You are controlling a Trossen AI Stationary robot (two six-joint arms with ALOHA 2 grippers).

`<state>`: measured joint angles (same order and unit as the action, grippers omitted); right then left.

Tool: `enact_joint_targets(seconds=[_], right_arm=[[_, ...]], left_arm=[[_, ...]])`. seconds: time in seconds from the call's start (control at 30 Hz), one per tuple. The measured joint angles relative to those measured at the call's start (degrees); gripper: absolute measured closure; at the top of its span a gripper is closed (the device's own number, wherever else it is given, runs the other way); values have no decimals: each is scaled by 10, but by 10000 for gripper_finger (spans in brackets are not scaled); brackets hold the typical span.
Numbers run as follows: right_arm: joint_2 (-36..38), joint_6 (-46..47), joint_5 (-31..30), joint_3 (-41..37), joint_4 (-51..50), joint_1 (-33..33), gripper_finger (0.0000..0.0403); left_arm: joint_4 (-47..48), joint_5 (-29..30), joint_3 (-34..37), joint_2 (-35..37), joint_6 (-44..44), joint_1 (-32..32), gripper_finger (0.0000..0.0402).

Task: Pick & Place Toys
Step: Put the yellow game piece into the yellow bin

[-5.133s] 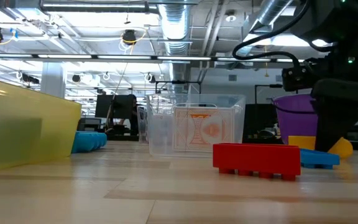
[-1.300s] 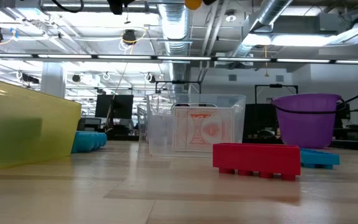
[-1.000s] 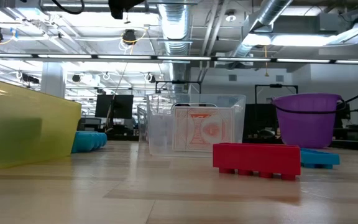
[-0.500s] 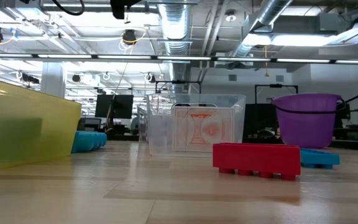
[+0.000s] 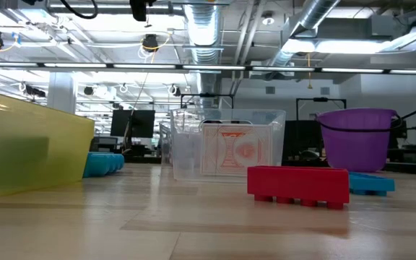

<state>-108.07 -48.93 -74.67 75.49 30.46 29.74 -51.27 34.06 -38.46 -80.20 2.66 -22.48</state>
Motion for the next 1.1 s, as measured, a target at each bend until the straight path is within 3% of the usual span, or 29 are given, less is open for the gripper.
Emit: enact_joint_targets(seconds=[0.33,0.57,0.77,0.9,1.1], right_arm=[[0,8,-4,0,-1,7,171],[3,6,25,0,4,32,150],[5,-54,-32,22,20,70,148],[5,-87,-99,42,20,99,148],[43,-70,-121,34,17,134,147]], left_arm=[[6,3,0,0,11,0,265],[14,13,0,0,0,1,273],[38,61,0,1,-26,1,273],[95,54,0,24,-24,0,273],[284,-2,0,116,37,-6,273]])
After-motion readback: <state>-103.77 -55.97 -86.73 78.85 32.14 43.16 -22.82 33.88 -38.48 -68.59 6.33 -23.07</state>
